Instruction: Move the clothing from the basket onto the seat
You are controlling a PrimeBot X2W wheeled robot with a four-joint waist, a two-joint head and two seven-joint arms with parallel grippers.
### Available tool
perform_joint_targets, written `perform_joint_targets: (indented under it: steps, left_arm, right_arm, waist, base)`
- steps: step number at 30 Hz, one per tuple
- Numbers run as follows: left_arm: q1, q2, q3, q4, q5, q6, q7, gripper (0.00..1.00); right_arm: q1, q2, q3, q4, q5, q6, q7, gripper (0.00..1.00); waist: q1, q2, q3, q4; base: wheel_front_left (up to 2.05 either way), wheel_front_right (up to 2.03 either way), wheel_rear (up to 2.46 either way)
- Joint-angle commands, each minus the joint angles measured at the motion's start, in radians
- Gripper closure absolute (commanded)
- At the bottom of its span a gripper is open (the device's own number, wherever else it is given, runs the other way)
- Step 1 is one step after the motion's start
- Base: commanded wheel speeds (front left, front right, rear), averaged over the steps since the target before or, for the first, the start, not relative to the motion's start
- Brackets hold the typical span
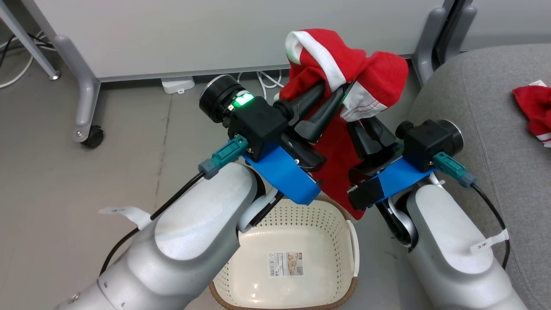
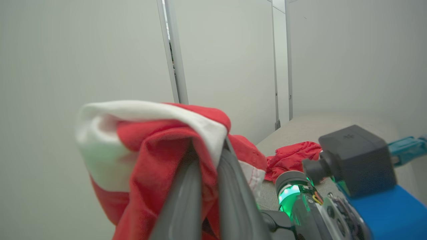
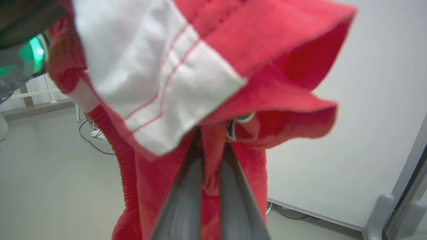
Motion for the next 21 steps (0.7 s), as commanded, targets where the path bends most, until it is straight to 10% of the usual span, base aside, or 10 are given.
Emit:
perform_joint_targets:
  steps: [1, 14, 16, 21]
  left_arm:
    - [-0.006, 0.003, -0.002, 0.002, -0.002, 0.002, -0.004, 1.0]
    - [-0.004, 0.007, -0.004, 0.012, 0.001, 0.012, -0.009, 1.0]
    - [-0.001, 0.004, -0.002, 0.014, 0.0, 0.018, -0.011, 0.0]
    - [0.007, 0.003, -0.007, 0.019, 0.005, 0.023, -0.014, 0.0]
  right_arm:
    - [0.007, -0.003, 0.003, -0.004, 0.003, 0.0, 0.0, 1.0]
    - [0.018, -0.005, 0.009, -0.011, 0.014, 0.0, 0.0, 1.0]
    - [0.016, -0.009, 0.007, -0.013, 0.016, 0.0, 0.0, 1.0]
    - [0.013, -0.01, -0.005, -0.018, 0.016, 0.0, 0.0, 1.0]
  waist:
    - [0.0, -0.0001, 0.001, -0.001]
    - [0.0, -0.0001, 0.004, -0.006]
    - [0.0, -0.0001, 0.005, -0.006]
    - [0.0, -0.0001, 0.014, -0.006]
  base:
    - [0.0, 0.0, 0.0]
    - [0.0, 0.0, 0.0]
    - [0.0, 0.0, 0.0]
    - [0.0, 0.0, 0.0]
